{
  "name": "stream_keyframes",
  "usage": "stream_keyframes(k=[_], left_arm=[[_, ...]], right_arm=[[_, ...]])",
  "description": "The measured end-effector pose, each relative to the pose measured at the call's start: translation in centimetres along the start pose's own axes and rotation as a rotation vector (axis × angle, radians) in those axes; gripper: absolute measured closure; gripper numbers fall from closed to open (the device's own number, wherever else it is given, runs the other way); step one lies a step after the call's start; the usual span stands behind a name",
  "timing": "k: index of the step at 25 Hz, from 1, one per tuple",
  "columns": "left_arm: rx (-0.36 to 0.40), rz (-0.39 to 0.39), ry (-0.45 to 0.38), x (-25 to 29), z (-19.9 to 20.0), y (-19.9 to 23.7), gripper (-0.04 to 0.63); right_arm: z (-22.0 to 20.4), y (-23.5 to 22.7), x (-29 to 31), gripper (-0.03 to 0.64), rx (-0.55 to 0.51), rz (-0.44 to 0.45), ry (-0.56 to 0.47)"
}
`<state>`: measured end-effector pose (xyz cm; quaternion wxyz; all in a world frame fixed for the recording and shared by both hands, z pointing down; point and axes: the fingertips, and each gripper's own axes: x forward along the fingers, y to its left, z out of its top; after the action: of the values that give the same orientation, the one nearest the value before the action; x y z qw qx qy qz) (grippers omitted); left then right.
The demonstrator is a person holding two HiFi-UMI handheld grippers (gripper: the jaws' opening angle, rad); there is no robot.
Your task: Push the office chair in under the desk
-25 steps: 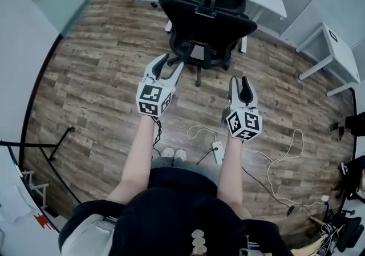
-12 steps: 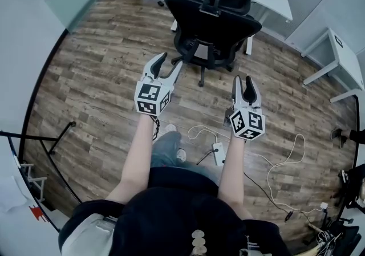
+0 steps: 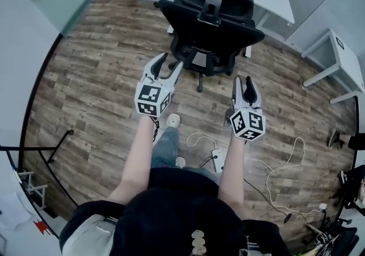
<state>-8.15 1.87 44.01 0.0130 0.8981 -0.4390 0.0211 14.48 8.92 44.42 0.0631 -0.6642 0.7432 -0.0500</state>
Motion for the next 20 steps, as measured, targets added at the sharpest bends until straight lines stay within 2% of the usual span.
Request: stream_keyframes(k=[7, 20], left_arm=[[0.002, -0.032, 0.007, 7.1, 0.0, 4.1, 0.38], [0.018, -0.112, 0.002, 18.9, 2.5, 9.7, 0.38]], right_arm=[[-0.2, -1.5, 7.6, 0.462, -0.005, -0.019, 0.005], [2.1, -4.2, 19.2, 0.462, -0.01, -0.076, -0.011]])
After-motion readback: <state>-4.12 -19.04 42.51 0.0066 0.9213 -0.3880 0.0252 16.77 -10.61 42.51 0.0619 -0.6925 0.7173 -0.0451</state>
